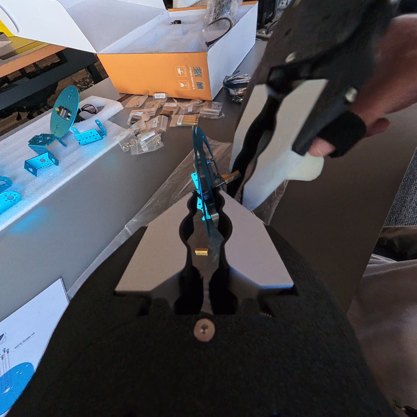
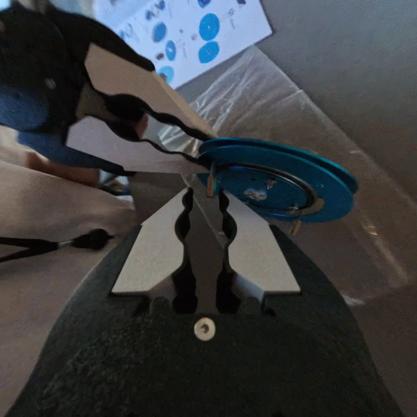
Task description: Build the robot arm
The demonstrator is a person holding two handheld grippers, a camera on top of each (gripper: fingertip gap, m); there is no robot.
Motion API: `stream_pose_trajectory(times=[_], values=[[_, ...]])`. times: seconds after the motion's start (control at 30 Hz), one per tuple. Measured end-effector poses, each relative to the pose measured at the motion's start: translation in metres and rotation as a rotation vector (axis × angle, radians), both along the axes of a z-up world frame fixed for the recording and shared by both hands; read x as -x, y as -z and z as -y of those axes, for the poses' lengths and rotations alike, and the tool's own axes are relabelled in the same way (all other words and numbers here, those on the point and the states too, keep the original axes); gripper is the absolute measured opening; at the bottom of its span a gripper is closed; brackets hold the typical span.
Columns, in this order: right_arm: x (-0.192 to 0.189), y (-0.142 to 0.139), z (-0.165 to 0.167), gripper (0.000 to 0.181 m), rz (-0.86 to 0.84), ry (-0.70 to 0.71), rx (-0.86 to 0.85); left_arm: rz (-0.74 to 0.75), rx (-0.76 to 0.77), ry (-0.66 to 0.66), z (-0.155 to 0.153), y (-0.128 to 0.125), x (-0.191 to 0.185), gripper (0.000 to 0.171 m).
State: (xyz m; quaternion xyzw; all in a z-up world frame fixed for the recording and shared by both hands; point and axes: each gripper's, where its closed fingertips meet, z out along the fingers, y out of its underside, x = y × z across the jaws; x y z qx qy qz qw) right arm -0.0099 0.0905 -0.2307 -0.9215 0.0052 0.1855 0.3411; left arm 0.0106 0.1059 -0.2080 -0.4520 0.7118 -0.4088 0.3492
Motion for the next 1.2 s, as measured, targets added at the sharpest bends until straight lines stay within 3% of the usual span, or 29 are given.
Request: stream_pose_trajectory(times=[0.1,0.2,0.3,0.33,0.4,0.47,0.6,0.67,0.7,0.77,0.83,0.9,1.03,1.07,1.1,1.2], values=[[-0.008,-0.006,-0.001,0.031,0.502,-0.016,0.023,-0.004,-0.003,-0.001,0.0,0.0,-0.001,0.014],[-0.026,-0.017,-0.003,0.026,1.034,-0.016,0.076,-0.008,-0.011,-0.002,0.0,-0.001,-0.001,0.014],[-0.027,-0.016,-0.008,0.012,1.223,-0.057,0.117,-0.009,-0.015,-0.01,-0.001,0.0,0.0,0.014],[-0.026,-0.016,-0.008,0.009,1.207,-0.067,0.126,-0.006,-0.012,-0.011,-0.001,0.001,0.001,0.014],[-0.023,-0.013,-0.008,0.005,1.036,-0.063,0.129,-0.002,-0.001,-0.007,-0.001,0.001,0.002,0.014],[-0.018,-0.011,-0.007,0.005,0.741,-0.049,0.119,0.0,0.011,-0.005,-0.001,0.002,0.004,0.014],[-0.003,-0.009,-0.002,0.005,-0.081,-0.025,0.146,0.007,0.036,0.016,0.003,0.002,0.007,0.015],[0.002,-0.012,-0.001,0.004,-0.402,-0.023,0.163,0.009,0.036,0.018,0.004,0.002,0.007,0.015],[0.003,-0.013,-0.001,0.004,-0.505,-0.019,0.171,0.01,0.031,0.015,0.004,0.002,0.007,0.015],[0.004,-0.013,-0.001,0.005,-0.518,-0.026,0.158,0.012,0.029,0.012,0.004,0.002,0.006,0.014],[0.001,-0.009,0.0,0.015,-0.308,-0.036,0.147,0.014,0.029,0.001,0.003,0.002,0.006,0.014],[-0.01,-0.001,0.003,0.032,0.106,-0.038,0.143,0.013,0.033,-0.007,0.001,0.002,0.006,0.014],[-0.023,-0.007,0.001,0.031,0.952,-0.046,0.118,0.014,0.04,-0.013,0.001,0.003,0.008,0.015],[-0.026,-0.013,-0.002,0.02,1.166,-0.063,0.1,0.015,0.044,-0.013,0.001,0.003,0.008,0.015],[-0.025,-0.016,-0.005,0.01,1.316,-0.086,0.091,0.015,0.053,-0.013,0.001,0.003,0.008,0.014],[-0.026,-0.014,-0.007,0.005,1.438,-0.092,0.111,0.019,0.069,-0.015,0.001,0.003,0.009,0.014]])
